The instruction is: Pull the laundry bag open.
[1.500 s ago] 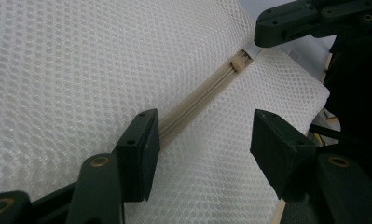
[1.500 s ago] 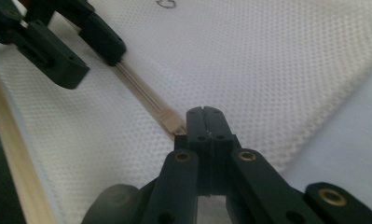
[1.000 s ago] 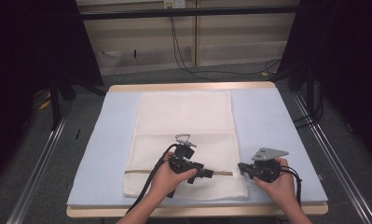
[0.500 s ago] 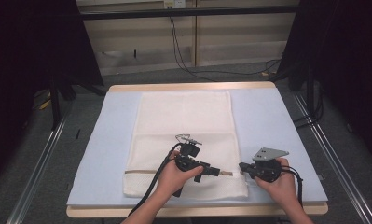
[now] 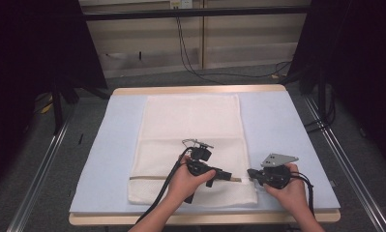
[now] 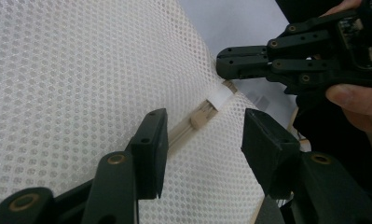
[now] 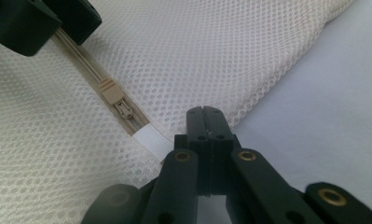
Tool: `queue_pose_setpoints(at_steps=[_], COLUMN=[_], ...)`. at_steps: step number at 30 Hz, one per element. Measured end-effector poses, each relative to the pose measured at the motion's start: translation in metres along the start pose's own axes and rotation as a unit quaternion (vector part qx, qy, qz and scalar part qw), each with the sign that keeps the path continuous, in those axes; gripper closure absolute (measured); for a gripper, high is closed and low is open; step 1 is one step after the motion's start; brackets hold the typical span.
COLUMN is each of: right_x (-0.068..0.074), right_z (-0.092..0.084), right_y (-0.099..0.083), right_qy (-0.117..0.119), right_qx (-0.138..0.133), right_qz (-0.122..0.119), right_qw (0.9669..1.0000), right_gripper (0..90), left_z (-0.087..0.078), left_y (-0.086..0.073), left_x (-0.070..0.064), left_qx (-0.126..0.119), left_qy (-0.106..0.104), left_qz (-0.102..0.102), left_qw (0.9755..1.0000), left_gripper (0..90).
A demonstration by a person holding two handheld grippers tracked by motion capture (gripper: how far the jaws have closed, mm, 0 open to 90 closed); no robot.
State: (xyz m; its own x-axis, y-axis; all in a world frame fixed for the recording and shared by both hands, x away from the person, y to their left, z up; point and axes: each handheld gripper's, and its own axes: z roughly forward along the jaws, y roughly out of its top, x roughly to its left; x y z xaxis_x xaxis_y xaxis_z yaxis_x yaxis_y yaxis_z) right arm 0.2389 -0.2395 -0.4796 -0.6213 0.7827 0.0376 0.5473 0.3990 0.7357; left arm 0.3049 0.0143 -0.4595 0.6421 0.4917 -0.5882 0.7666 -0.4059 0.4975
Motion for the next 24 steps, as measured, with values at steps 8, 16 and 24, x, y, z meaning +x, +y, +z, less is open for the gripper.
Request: queue_pose_setpoints(at_steps=[8, 16, 24], right_x=[0.0, 0.0, 0.0], right_z=[0.0, 0.001, 0.001], right_y=[-0.001, -0.001, -0.001], right_qy=[0.0, -0.001, 0.0], right_qx=[-0.002, -0.003, -0.003], right_qz=[-0.001, 0.001, 0.001], right_qw=[1.0, 1.0, 1.0], right_gripper=[90.0, 90.0, 90.0], left_z=[0.017, 0.028, 0.036], left_y=[0.0, 0.001, 0.003], left_x=[-0.001, -0.003, -0.003], left_qx=[0.024, 0.025, 0.024], left_qy=[-0.005, -0.002, 0.007], left_qz=[-0.02, -0.037, -0.05], left_qw=[0.9995, 0.999, 0.9984], left_gripper=[54.2, 59.9, 74.2])
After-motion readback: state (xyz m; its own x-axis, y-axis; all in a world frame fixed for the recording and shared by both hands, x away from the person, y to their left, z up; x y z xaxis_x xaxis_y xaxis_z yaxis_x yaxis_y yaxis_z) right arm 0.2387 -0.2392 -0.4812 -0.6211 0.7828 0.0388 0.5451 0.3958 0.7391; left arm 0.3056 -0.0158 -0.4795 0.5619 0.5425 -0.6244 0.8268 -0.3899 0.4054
